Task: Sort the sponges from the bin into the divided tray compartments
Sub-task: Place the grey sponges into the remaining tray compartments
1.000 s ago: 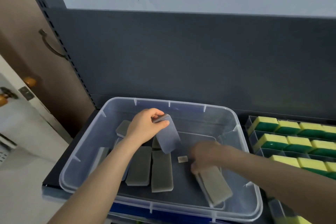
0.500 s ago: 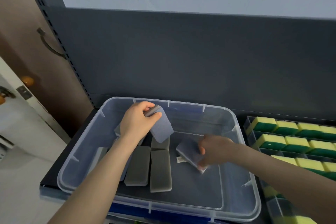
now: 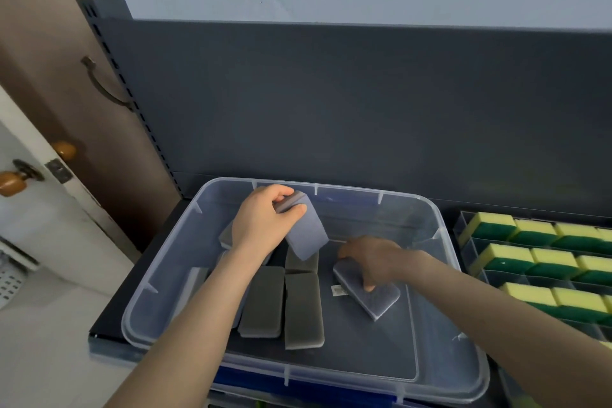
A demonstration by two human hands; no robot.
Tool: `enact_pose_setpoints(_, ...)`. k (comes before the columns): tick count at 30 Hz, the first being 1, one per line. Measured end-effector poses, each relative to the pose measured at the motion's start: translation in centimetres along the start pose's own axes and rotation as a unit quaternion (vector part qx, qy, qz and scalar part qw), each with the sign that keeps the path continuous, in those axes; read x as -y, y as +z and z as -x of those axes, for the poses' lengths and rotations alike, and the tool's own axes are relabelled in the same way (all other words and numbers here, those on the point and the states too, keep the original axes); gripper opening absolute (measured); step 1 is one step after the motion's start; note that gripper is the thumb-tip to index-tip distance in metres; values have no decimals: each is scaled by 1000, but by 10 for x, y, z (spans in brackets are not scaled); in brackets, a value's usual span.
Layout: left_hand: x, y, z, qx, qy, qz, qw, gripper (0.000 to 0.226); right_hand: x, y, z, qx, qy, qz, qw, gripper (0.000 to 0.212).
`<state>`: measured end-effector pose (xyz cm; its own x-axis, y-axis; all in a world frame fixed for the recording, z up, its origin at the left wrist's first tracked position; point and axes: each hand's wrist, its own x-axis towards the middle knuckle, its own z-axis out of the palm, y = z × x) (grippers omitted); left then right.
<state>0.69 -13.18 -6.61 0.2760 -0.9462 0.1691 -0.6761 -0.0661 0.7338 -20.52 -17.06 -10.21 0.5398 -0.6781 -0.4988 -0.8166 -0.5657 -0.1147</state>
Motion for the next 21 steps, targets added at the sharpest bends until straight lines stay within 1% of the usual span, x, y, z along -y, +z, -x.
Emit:
enact_pose_setpoints(2,-1,0,0,1,0,5,1000,28,-2,-1,1,-28,18,-27,999,64)
enact_pose_setpoints(4,-2,-1,1,-1,0,8,1000,27,-5,-3,4,-53,31,-70,996,56)
enact_pose_setpoints(6,-3,-2,2,-1,1,10,1000,28,-6,-6,7,-61,41,-91,993,50)
enact_pose_setpoints(8,-4,-2,4,3,-1,12,1000,29,-6,-9,9,-65,42,-105,991,50)
enact_pose_setpoints(10,-4,-3,5,8,6,10,1000,31,-6,-12,11,-89,43,-130,987,58)
enact_pose_setpoints(12,-5,-2,7,10,12,0,1000,37,-7,-16,13,-131,49,-158,978,57)
enact_pose_setpoints(15,-7,0,8,14,22,-24,999,45,-8,-21,20,-199,62,-193,959,44)
enact_pose_setpoints(18,-10,3,11,26,50,-58,997,44,-5,-24,33,-267,84,-207,937,40)
enact_pose_setpoints(21,-13,2,15,38,78,-76,993,40,-3,-26,49,-324,102,-216,916,42)
